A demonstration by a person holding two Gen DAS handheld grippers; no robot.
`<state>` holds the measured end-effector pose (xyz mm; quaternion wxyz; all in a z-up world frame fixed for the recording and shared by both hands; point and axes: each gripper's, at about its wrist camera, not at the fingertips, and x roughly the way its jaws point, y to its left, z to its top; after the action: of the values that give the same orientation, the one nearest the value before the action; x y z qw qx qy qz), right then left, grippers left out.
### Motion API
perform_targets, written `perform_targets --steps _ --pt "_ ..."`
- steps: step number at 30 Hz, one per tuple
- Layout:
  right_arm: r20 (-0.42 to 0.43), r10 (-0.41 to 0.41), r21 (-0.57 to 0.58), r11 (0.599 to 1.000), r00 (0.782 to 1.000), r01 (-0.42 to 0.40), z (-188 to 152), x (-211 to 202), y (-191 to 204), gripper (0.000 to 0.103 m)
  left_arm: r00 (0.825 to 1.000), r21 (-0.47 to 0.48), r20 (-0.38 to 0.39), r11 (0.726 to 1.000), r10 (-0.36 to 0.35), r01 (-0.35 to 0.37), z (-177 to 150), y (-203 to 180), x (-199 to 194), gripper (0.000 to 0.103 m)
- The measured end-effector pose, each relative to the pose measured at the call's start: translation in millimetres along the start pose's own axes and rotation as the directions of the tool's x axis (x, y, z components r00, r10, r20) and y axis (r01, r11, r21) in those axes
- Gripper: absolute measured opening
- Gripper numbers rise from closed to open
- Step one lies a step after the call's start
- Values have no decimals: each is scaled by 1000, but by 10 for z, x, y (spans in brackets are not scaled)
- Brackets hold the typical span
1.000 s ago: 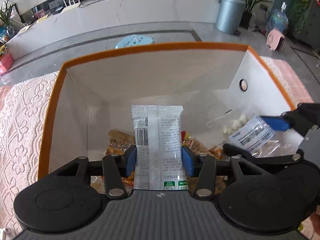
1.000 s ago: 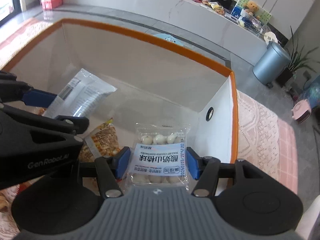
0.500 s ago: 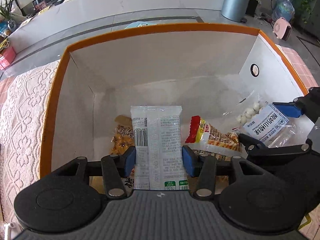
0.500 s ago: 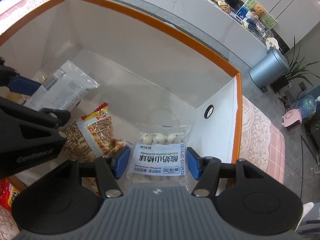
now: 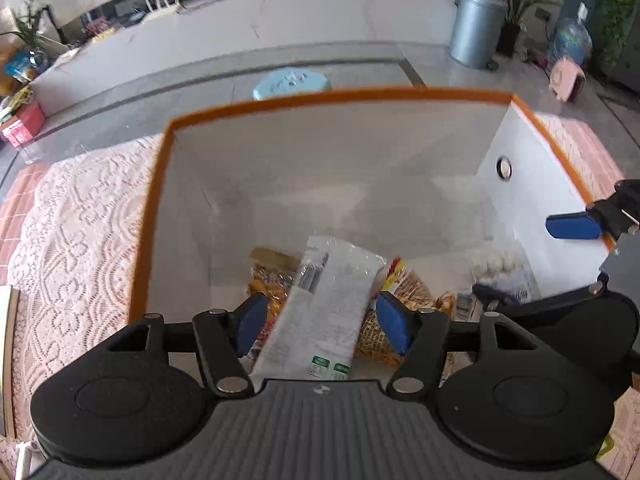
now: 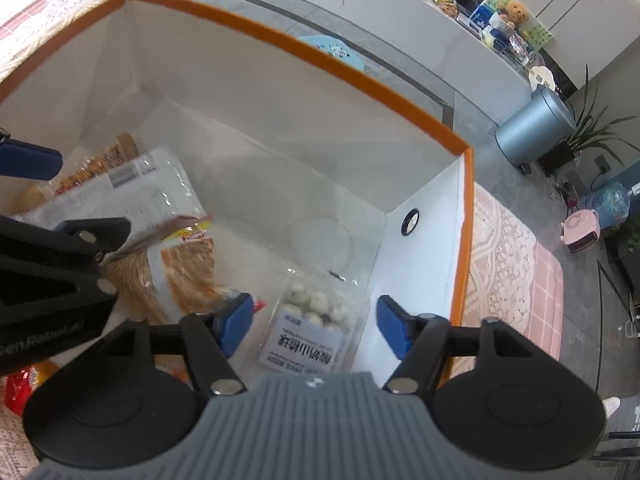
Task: Organize snacks
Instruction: 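Open both grippers to drop the tray and bar into the box, withdraw, then move the right tool to the clear green-snack bag while the left tool approaches the red-labelled meat pack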
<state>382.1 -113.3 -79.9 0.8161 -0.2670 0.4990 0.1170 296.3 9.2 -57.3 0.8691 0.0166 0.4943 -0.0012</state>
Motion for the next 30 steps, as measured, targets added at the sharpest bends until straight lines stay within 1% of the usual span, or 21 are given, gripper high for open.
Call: perform_targets --steps 3,5,11,14,18,21,24,26,28,30 --pt "24 -20 -32 999 1000 21 4 -125 41 74 999 -28 48 999 -16 17 -30 26 -149 76" --pt "41 -32 -50 998 999 34 -3 -219 78 78 997 -44 73 999 -17 20 -35 48 -257 76" --pt "91 -37 -54 998 995 42 -68 -532 82 83 991 -92 136 996 -5 18 -76 101 -530 78" --pt "117 -49 -55 997 992 56 -121 -689 70 89 988 -111 152 994 -2 19 -104 128 -668 81" --pt "147 -39 -14 999 988 41 -223 -922 40 93 982 -84 188 996 2 14 -219 96 -898 82" --pt "180 -25 37 999 983 18 -338 -1109 15 93 972 -69 235 998 9 8 -319 60 -1095 82" --pt "248 -21 103 995 968 -4 -509 -1308 -30 95 956 -68 292 998 29 -10 -437 51 -1273 85" --pt "306 -11 146 989 952 -36 -685 -1450 -24 96 948 -65 315 998 42 -23 -522 35 -1366 85" --pt "342 -2 178 982 940 -63 -847 -1555 5 96 943 -60 331 998 35 -16 -604 31 -1461 85" --pt "383 -9 211 974 924 -78 -1048 -1654 49 97 941 -46 339 999 12 4 -687 29 -1543 85"
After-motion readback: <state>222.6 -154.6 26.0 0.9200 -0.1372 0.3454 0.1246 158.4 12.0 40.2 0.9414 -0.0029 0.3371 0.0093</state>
